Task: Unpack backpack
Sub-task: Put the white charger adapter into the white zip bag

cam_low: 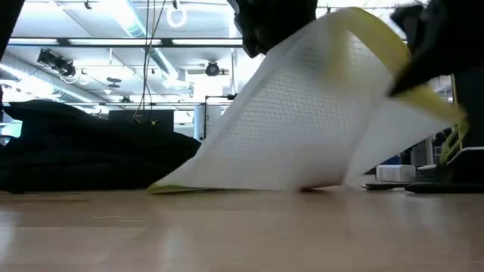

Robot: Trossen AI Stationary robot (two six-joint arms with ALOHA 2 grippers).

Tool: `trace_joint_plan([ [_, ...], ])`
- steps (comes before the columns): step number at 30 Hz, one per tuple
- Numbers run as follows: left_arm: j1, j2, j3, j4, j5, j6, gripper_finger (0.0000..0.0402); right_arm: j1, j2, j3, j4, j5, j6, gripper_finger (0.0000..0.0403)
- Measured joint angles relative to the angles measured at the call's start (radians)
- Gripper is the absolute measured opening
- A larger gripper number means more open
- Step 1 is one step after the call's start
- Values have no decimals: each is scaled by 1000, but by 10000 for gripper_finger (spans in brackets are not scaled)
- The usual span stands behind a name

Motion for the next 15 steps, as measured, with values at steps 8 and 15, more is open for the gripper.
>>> trace_joint_plan([
  [8,0,-97,0,-23,-47,11,0,-1,-13,158,-94,57,-106,0],
  [15,-2,-143,1,-97,-95,8,0,-11,-12,191,-104,18,-128,0],
])
